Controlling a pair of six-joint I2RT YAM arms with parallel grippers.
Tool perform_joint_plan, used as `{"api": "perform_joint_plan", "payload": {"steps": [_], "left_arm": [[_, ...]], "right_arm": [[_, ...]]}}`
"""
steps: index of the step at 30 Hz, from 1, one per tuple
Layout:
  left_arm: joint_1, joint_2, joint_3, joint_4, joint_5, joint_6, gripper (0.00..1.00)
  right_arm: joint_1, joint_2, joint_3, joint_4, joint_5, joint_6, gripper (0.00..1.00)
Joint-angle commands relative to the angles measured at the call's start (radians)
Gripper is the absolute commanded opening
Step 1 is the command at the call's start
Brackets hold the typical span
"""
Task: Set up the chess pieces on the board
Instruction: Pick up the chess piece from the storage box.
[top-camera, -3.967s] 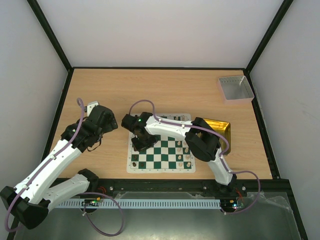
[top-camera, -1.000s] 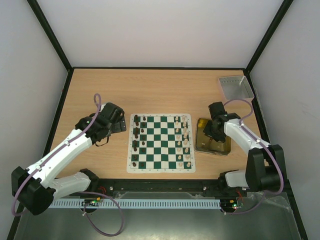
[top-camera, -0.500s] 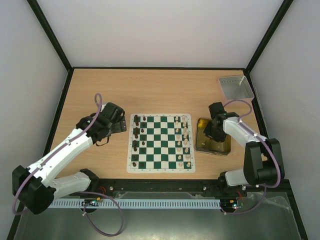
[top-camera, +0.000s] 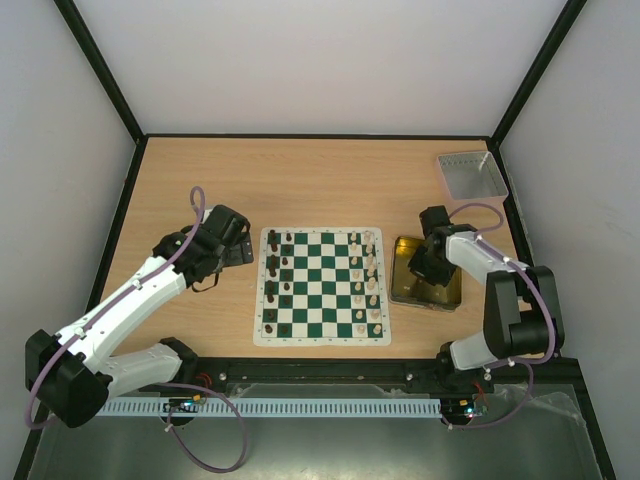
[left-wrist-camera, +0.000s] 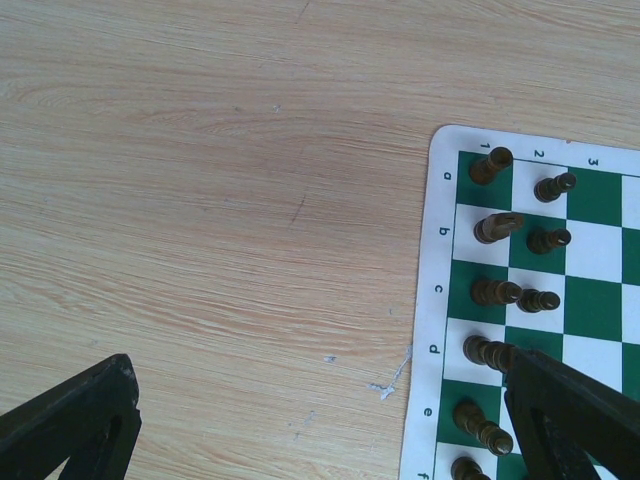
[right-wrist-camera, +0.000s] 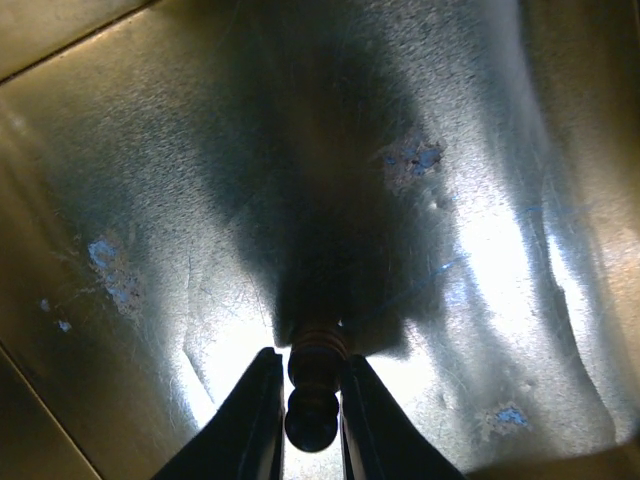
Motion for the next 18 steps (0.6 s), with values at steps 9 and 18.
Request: {"api": "perform_joint_plan", "payload": {"steps": [9, 18], "left_arm": [[-0.003, -0.004, -0.002, 0.003, 0.002, 0.012, 0.99], [-0.004, 0.000, -0.003, 0.009, 0.012, 0.019, 0.99]], "right_arm": [[-0.004, -0.018, 0.021, -0.039, -0.004, 0.010, 0.04], [0.166, -0.064, 0.144, -0.165, 0.061, 0.082, 0.03]]}}
